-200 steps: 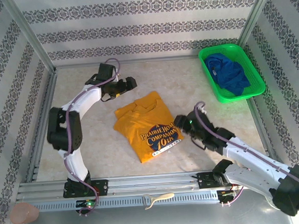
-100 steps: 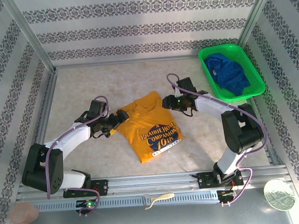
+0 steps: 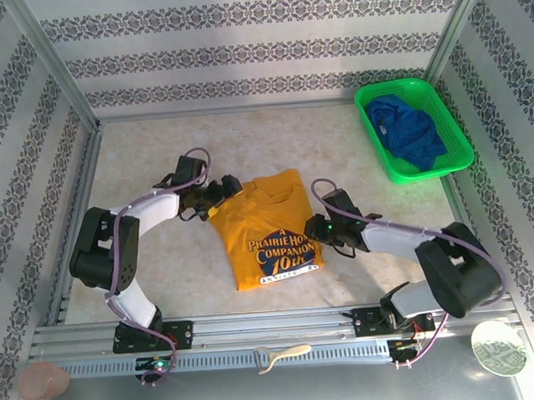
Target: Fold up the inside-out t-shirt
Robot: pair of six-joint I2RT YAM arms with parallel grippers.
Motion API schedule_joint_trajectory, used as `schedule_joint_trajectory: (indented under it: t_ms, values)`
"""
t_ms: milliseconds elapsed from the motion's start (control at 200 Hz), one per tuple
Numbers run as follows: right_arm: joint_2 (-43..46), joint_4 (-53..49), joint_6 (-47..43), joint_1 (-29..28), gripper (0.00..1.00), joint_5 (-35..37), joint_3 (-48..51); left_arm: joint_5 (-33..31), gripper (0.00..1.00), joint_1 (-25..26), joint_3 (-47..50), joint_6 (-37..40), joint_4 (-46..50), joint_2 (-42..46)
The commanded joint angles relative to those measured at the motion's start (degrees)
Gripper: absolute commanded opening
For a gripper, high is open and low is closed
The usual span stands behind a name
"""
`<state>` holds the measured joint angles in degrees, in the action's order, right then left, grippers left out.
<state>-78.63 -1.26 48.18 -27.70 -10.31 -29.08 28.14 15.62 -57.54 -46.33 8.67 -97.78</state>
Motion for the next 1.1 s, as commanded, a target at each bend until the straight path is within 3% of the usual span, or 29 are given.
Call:
schedule_joint_trajectory:
  t_ms: [0, 80, 220, 390, 575, 739, 1099]
  values:
    - [3.97, -2.77, 2.22, 0.35, 0.44, 5.09, -0.74, 0.46, 0.99, -0.76, -6.4, 7.62, 8.31, 1.77]
    - [4.54, -5.91, -2.06, 3.07, 0.5, 5.34, -4.65, -2.66, 1.0, -0.68, -10.0, 10.74, 16.99, 4.04]
    - [-1.62, -6.39, -12.88, 7.96, 0.57, -0.94, -14.1, -7.77, 1.0, -0.41, -9.89, 13.88, 25.84, 6.58]
    - [-16.35, -12.53, -22.49, 9.77, 0.57, -9.53, -28.91, -6.93, 0.99, -0.01, -3.71, 12.65, 23.66, 7.86]
    - [-24.58, -14.58, -24.19, 9.69, 0.56, -9.11, -34.96, -6.06, 0.88, 0.83, -2.73, 11.44, 21.49, 5.68]
    - [-27.86, -13.58, -23.0, 9.68, 0.52, -10.21, -35.45, -5.94, 0.78, 2.2, -4.32, 10.93, 20.75, 2.02]
    - [-28.68, -12.65, -22.39, 9.91, 0.31, -11.44, -35.57, -7.0, 0.75, 3.71, -5.12, 10.04, 18.72, -2.91]
